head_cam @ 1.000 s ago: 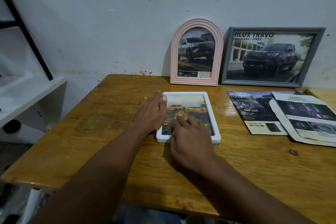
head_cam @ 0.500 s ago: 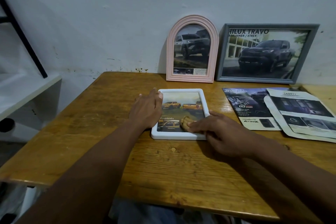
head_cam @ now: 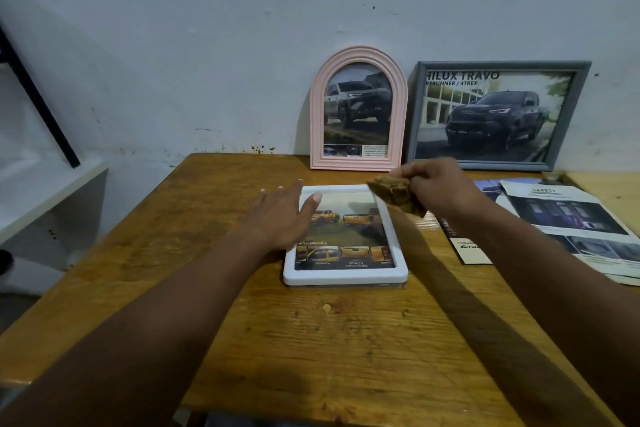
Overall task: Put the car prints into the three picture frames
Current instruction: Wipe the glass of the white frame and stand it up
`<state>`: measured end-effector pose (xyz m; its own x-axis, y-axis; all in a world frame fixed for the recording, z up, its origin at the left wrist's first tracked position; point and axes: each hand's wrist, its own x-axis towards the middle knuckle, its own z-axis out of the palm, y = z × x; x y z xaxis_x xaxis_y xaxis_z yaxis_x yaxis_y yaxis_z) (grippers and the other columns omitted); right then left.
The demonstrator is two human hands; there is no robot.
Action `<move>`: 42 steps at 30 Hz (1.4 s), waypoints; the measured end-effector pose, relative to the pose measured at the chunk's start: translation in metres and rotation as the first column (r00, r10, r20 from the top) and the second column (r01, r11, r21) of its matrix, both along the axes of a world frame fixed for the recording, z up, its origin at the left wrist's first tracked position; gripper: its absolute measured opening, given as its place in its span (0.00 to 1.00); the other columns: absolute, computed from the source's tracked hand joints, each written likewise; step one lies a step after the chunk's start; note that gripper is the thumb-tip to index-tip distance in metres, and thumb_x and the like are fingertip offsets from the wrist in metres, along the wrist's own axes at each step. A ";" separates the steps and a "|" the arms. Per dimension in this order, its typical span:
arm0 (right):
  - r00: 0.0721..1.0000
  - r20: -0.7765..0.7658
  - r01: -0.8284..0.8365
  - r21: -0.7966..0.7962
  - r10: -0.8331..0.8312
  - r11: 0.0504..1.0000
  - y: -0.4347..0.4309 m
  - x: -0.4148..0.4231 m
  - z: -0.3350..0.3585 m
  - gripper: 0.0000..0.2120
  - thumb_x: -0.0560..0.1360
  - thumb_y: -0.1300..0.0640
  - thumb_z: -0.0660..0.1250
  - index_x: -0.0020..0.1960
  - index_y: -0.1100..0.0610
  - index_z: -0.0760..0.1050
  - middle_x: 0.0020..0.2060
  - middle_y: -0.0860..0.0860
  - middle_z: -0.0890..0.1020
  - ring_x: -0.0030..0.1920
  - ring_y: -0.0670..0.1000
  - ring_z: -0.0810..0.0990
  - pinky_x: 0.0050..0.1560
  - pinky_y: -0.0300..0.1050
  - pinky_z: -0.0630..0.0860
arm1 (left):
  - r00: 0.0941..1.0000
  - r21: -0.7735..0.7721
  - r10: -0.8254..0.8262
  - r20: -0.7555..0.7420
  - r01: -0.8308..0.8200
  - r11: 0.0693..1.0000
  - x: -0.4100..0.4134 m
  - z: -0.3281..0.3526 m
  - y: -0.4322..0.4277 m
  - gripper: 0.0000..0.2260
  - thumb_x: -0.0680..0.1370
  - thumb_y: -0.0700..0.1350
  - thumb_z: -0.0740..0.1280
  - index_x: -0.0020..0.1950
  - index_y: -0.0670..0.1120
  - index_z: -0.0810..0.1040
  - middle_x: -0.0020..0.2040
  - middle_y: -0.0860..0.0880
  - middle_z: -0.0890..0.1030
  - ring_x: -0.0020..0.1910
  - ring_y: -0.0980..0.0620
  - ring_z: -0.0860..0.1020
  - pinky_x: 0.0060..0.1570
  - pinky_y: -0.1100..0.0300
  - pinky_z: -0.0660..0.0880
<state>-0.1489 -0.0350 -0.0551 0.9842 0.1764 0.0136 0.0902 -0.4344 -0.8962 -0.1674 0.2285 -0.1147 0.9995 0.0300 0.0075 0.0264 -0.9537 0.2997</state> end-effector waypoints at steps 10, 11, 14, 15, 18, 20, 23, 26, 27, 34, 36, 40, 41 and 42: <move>0.945 0.212 -0.099 -0.542 0.249 0.835 0.036 0.023 -0.055 0.15 0.80 0.58 0.59 0.66 0.53 0.76 0.60 0.57 0.79 0.58 0.58 0.76 0.59 0.55 0.74 | 0.999 -0.054 -0.038 0.024 0.039 0.998 -0.021 -0.023 -0.018 0.31 0.83 0.64 0.45 0.83 0.50 0.53 0.83 0.49 0.50 0.82 0.49 0.46 0.79 0.46 0.43; 0.947 0.217 -0.093 -0.523 0.238 0.847 0.033 0.019 -0.056 0.16 0.81 0.57 0.59 0.67 0.53 0.75 0.62 0.58 0.78 0.60 0.60 0.76 0.60 0.55 0.74 | 0.999 -0.052 -0.031 0.041 0.033 0.998 -0.021 -0.023 -0.018 0.32 0.83 0.64 0.45 0.83 0.49 0.53 0.83 0.48 0.51 0.82 0.49 0.47 0.79 0.45 0.43; 0.946 0.199 -0.117 -0.523 0.254 0.844 0.026 0.001 -0.057 0.18 0.83 0.56 0.58 0.72 0.52 0.71 0.72 0.58 0.71 0.70 0.62 0.70 0.69 0.53 0.67 | 0.998 -0.056 -0.010 0.067 0.014 0.998 -0.022 -0.023 -0.021 0.31 0.84 0.64 0.45 0.83 0.48 0.54 0.83 0.48 0.54 0.82 0.48 0.49 0.79 0.45 0.44; 0.941 0.201 -0.128 -0.527 0.270 0.840 0.023 -0.008 -0.058 0.19 0.83 0.57 0.57 0.73 0.53 0.70 0.75 0.57 0.68 0.73 0.61 0.66 0.71 0.51 0.64 | 0.998 -0.064 -0.001 0.069 0.005 0.998 -0.023 -0.023 -0.021 0.31 0.84 0.64 0.45 0.83 0.48 0.54 0.83 0.48 0.55 0.82 0.48 0.49 0.79 0.45 0.44; 0.925 0.209 -0.165 -0.532 0.317 0.831 0.015 -0.039 -0.056 0.20 0.83 0.59 0.56 0.74 0.53 0.68 0.77 0.53 0.63 0.77 0.56 0.59 0.72 0.45 0.59 | 0.997 -0.095 0.022 0.077 -0.014 0.995 -0.024 -0.024 -0.022 0.31 0.83 0.64 0.45 0.82 0.49 0.55 0.82 0.48 0.56 0.81 0.48 0.51 0.79 0.44 0.46; 0.918 0.217 -0.178 -0.522 0.332 0.834 0.010 -0.061 -0.055 0.22 0.83 0.60 0.56 0.76 0.51 0.66 0.78 0.51 0.62 0.78 0.54 0.57 0.72 0.43 0.58 | 0.996 -0.102 0.028 0.090 -0.019 0.995 -0.025 -0.023 -0.022 0.31 0.83 0.64 0.44 0.82 0.49 0.56 0.82 0.48 0.58 0.81 0.47 0.52 0.79 0.43 0.47; 0.907 0.259 -0.162 -0.513 0.332 0.843 0.004 -0.097 -0.062 0.24 0.82 0.60 0.57 0.77 0.50 0.63 0.78 0.48 0.60 0.78 0.50 0.56 0.74 0.43 0.55 | 0.994 -0.111 0.043 0.097 -0.032 0.993 -0.026 -0.022 -0.023 0.30 0.84 0.63 0.45 0.82 0.48 0.58 0.81 0.47 0.60 0.81 0.47 0.54 0.79 0.43 0.47; 0.882 0.323 -0.086 -0.605 0.343 0.791 0.006 -0.126 -0.077 0.30 0.79 0.61 0.62 0.80 0.54 0.57 0.79 0.50 0.56 0.79 0.49 0.52 0.76 0.40 0.46 | 0.993 -0.122 0.059 0.103 -0.047 0.991 -0.026 -0.021 -0.024 0.30 0.84 0.63 0.45 0.81 0.48 0.59 0.81 0.47 0.61 0.81 0.46 0.55 0.79 0.43 0.47; 0.865 0.356 -0.048 -0.642 0.354 0.765 0.009 -0.131 -0.082 0.32 0.78 0.62 0.64 0.79 0.56 0.58 0.79 0.53 0.58 0.79 0.52 0.54 0.74 0.41 0.44 | 0.993 -0.130 0.064 0.100 -0.051 0.990 -0.026 -0.021 -0.024 0.30 0.84 0.63 0.45 0.81 0.49 0.59 0.81 0.47 0.61 0.81 0.46 0.55 0.79 0.43 0.47; 0.768 0.370 -0.150 -0.689 0.523 0.709 0.037 -0.129 -0.067 0.30 0.78 0.60 0.65 0.78 0.56 0.59 0.79 0.54 0.58 0.79 0.54 0.55 0.74 0.44 0.43 | 0.992 -0.221 0.064 0.111 -0.038 0.975 -0.027 -0.021 -0.024 0.29 0.85 0.61 0.44 0.81 0.48 0.62 0.80 0.47 0.64 0.80 0.47 0.57 0.79 0.46 0.45; 0.765 0.331 -0.236 -0.654 0.553 0.719 0.050 -0.127 -0.062 0.28 0.81 0.59 0.60 0.79 0.55 0.57 0.79 0.52 0.56 0.79 0.52 0.52 0.77 0.46 0.46 | 0.994 -0.331 0.083 0.069 -0.055 0.942 -0.028 -0.015 -0.023 0.27 0.85 0.60 0.45 0.79 0.49 0.66 0.77 0.46 0.68 0.78 0.45 0.63 0.78 0.44 0.51; 0.754 0.292 -0.434 -0.450 0.588 0.780 0.070 -0.122 -0.055 0.24 0.82 0.59 0.57 0.78 0.51 0.61 0.76 0.49 0.66 0.74 0.44 0.61 0.74 0.43 0.61 | 0.985 -0.587 0.170 -0.024 -0.152 0.795 -0.028 -0.003 -0.020 0.25 0.85 0.62 0.48 0.64 0.48 0.76 0.59 0.46 0.79 0.57 0.47 0.78 0.63 0.48 0.72; 0.788 0.294 -0.439 -0.346 0.540 0.829 0.068 -0.118 -0.052 0.22 0.83 0.58 0.56 0.76 0.47 0.63 0.72 0.47 0.70 0.70 0.41 0.66 0.69 0.38 0.66 | 0.983 -0.619 0.179 -0.045 -0.168 0.767 -0.026 -0.002 -0.020 0.25 0.84 0.63 0.48 0.64 0.49 0.76 0.58 0.45 0.80 0.56 0.47 0.78 0.63 0.47 0.72; 0.837 0.299 -0.398 -0.241 0.458 0.885 0.064 -0.112 -0.049 0.21 0.83 0.57 0.56 0.74 0.45 0.66 0.69 0.45 0.73 0.65 0.40 0.70 0.64 0.37 0.69 | 0.981 -0.637 0.181 -0.071 -0.184 0.749 -0.025 -0.001 -0.020 0.26 0.83 0.65 0.49 0.65 0.50 0.76 0.58 0.45 0.80 0.56 0.46 0.79 0.64 0.45 0.72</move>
<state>-0.2607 0.0289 -0.1044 0.7487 0.6081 0.2641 0.5844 -0.4172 -0.6960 -0.1925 0.2083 -0.1157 0.9746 0.2078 -0.0839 0.1824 -0.5183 0.8355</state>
